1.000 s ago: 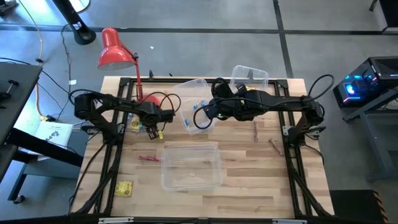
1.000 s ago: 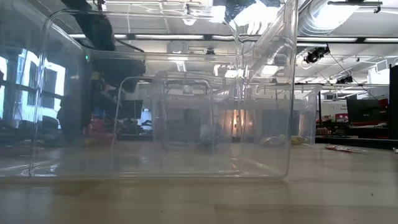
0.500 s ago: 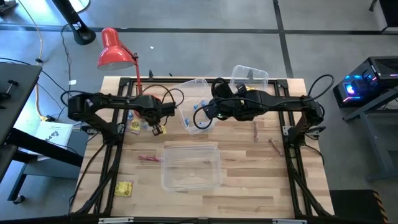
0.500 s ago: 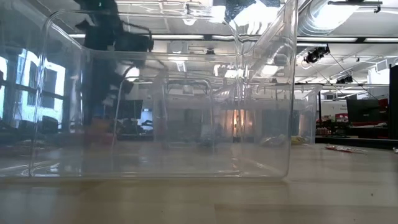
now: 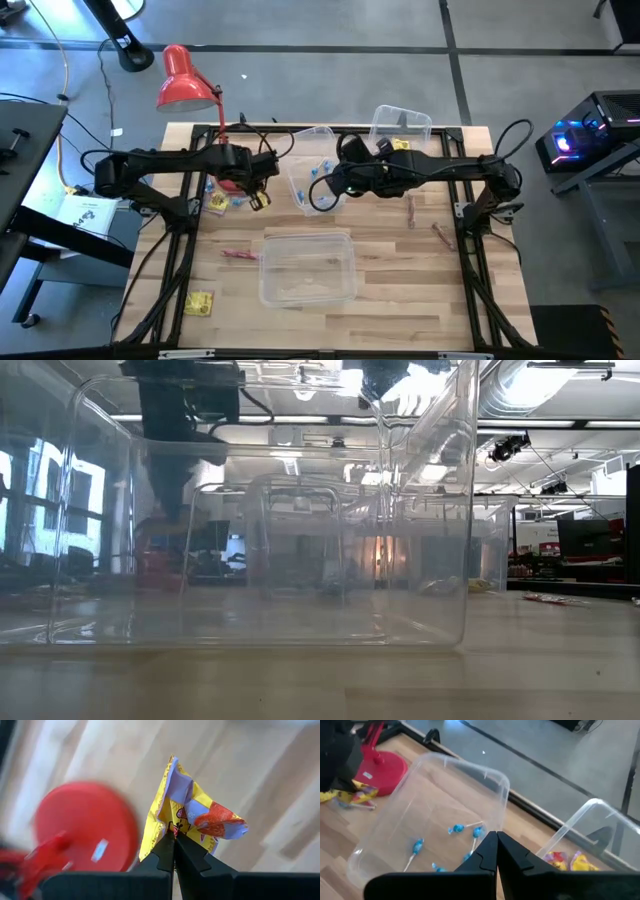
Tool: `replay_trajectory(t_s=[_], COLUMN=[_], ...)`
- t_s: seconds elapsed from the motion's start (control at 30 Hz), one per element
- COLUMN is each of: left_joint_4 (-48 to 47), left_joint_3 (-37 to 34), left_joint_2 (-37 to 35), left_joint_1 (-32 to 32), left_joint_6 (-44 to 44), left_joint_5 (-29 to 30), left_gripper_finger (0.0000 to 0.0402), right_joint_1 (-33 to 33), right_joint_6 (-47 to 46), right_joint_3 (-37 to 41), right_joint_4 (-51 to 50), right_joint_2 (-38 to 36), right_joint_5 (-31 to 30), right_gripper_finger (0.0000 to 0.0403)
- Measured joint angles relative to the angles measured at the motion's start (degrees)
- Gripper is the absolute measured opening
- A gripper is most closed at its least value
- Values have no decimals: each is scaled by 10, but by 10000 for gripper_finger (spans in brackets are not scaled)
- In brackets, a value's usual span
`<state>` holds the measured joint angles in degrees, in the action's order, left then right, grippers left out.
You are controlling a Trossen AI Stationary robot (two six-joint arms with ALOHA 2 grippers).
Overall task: Sort candy
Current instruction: Put the blue lollipop into the top left transparent bin
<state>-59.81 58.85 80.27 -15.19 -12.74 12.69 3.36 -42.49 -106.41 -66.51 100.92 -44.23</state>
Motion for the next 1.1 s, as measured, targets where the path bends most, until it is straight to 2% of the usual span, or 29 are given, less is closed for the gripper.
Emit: replay_trajectory(t_s=[0.13,0.3,0.43,0.67,0.8,0.9,1.1], left_joint_4=[65,69,65,66,5,-22,-4], left_joint_3=[-13,-20,-21,-21,-21,-27,-75], left_joint_2=[0,5,4,5,6,13,52], left_joint_1=[10,27,32,32,30,15,-16], left_joint_6=[-14,-34,-32,-32,-48,-79,-76], left_joint_5=[-52,-35,-13,-28,-19,-14,-27], left_gripper_finger=[0,6,34,113,149,161,161], right_joint_1=[0,1,-1,-4,-4,-4,-4], right_joint_6=[-9,-6,3,10,9,9,10], right_joint_3=[27,30,30,30,30,30,31], right_joint_4=[20,25,35,43,43,47,66], right_joint_2=[0,0,-1,-1,-1,-1,-1], right_joint_5=[13,27,27,28,28,28,29], right_gripper_finger=[0,0,0,0,0,0,0])
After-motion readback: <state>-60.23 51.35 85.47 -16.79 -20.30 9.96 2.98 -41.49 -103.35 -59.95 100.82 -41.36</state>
